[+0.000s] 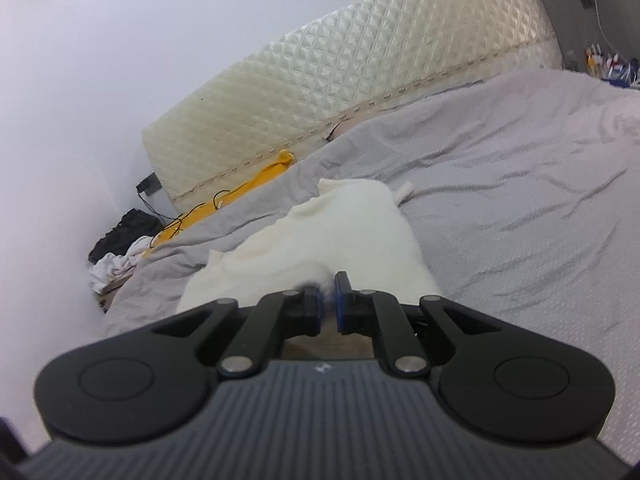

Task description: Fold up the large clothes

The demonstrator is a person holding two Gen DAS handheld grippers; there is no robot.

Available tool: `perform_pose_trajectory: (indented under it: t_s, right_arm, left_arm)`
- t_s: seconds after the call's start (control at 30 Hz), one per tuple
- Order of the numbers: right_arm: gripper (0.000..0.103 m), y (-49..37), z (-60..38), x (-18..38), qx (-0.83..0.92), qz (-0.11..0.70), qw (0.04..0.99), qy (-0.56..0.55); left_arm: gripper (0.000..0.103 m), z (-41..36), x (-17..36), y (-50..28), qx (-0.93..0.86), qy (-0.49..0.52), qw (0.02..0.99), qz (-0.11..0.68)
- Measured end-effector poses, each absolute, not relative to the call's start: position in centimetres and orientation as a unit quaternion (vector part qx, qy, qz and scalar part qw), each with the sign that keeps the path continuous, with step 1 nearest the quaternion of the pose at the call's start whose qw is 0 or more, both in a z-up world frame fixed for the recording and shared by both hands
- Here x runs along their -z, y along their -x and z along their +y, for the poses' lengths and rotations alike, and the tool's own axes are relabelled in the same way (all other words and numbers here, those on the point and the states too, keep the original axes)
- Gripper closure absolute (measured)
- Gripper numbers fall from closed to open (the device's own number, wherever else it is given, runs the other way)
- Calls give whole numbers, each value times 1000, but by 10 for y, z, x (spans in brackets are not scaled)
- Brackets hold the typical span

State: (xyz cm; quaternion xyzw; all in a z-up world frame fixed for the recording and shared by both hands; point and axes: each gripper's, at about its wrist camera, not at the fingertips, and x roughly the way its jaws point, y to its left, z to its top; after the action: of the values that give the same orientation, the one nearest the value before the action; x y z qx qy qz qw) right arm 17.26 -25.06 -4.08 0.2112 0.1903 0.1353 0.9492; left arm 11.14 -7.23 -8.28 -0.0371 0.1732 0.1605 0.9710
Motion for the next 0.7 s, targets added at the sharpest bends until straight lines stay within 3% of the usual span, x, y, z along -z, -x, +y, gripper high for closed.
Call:
perform_pose_trajectory:
  t_s: [0.3, 0.37, 0.47, 0.53, 0.63, 0.7]
  right_arm:
    - [92, -177, -233, 44, -120, 203, 960, -152]
    - [92, -182, -233, 50, -114, 225, 955, -157]
    - [75, -192, -235, 63, -96, 267, 947, -151]
    - [73, -200, -236, 75, -95, 294, 939, -149]
    - [71, -205, -230, 85, -101, 309, 937, -129]
    - [71, -206, -222, 89, -104, 311, 939, -109]
  left_arm:
    - [30, -60, 98, -114, -167, 63, 956, 231]
    - [37, -59, 103, -117, -164, 65, 954, 241]
    - [59, -52, 105, -125, -157, 82, 954, 241]
    - [78, -46, 103, -130, -148, 96, 955, 237]
    - [92, -47, 97, -131, -143, 91, 960, 221]
    - [95, -46, 93, -130, -141, 92, 962, 216]
